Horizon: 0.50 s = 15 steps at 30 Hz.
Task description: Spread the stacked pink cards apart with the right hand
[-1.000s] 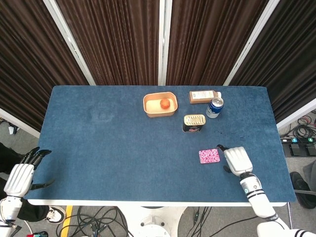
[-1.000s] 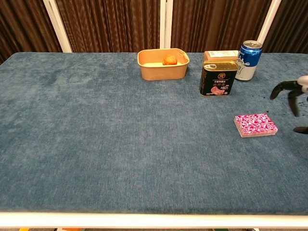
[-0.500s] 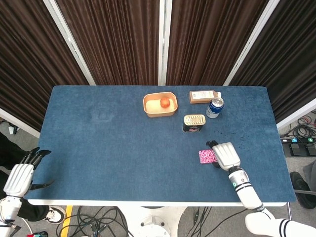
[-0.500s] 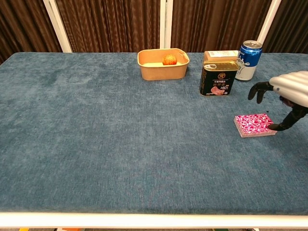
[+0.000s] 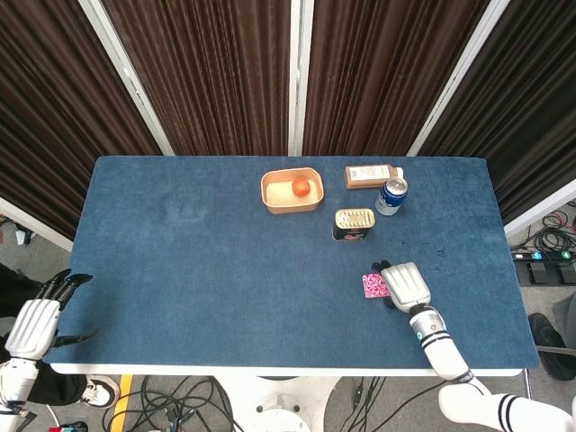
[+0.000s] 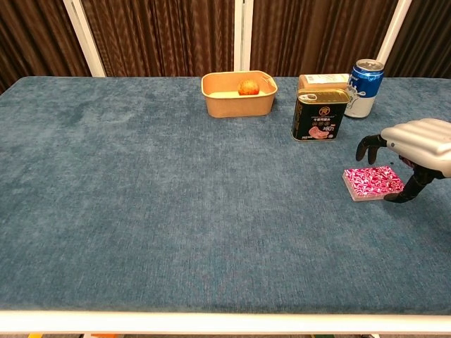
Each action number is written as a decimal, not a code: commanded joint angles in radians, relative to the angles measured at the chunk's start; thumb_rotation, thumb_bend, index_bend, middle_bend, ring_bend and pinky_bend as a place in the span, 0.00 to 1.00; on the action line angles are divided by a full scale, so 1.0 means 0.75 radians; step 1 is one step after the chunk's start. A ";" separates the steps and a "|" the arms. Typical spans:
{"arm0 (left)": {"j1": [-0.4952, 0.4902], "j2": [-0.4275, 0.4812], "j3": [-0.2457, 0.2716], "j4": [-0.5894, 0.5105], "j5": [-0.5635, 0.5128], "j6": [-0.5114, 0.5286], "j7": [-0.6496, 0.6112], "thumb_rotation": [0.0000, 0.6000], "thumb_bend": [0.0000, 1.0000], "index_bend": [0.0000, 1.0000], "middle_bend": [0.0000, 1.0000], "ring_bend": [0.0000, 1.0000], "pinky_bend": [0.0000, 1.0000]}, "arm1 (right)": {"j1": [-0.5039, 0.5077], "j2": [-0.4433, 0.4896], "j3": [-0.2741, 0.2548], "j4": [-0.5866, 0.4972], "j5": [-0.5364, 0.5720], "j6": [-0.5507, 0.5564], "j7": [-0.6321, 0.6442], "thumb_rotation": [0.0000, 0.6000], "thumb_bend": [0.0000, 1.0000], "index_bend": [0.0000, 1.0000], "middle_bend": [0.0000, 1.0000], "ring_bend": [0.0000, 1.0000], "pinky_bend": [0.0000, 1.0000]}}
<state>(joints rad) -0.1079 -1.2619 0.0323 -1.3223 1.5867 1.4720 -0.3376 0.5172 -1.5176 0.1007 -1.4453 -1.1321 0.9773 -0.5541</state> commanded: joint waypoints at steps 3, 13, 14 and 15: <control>0.000 0.000 0.001 0.001 -0.001 -0.002 -0.006 1.00 0.00 0.18 0.16 0.07 0.16 | 0.006 -0.010 -0.007 0.018 0.005 0.003 0.008 1.00 0.10 0.30 0.31 0.87 0.94; -0.001 -0.001 0.002 0.005 -0.006 -0.011 -0.012 1.00 0.00 0.18 0.16 0.07 0.16 | 0.029 -0.025 -0.015 0.041 0.022 0.004 -0.014 1.00 0.10 0.30 0.29 0.87 0.93; -0.001 -0.002 0.002 0.006 -0.007 -0.012 -0.012 1.00 0.00 0.18 0.16 0.07 0.16 | 0.031 -0.027 -0.016 0.044 0.026 0.003 -0.018 1.00 0.10 0.30 0.29 0.87 0.93; 0.000 -0.002 0.002 0.007 -0.007 -0.012 -0.013 1.00 0.00 0.18 0.16 0.07 0.16 | 0.033 -0.029 -0.016 0.046 0.030 0.002 -0.022 1.00 0.10 0.30 0.29 0.87 0.93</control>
<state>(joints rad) -0.1081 -1.2632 0.0339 -1.3173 1.5812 1.4632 -0.3471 0.5400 -1.5377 0.0894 -1.4123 -1.1118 0.9792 -0.5687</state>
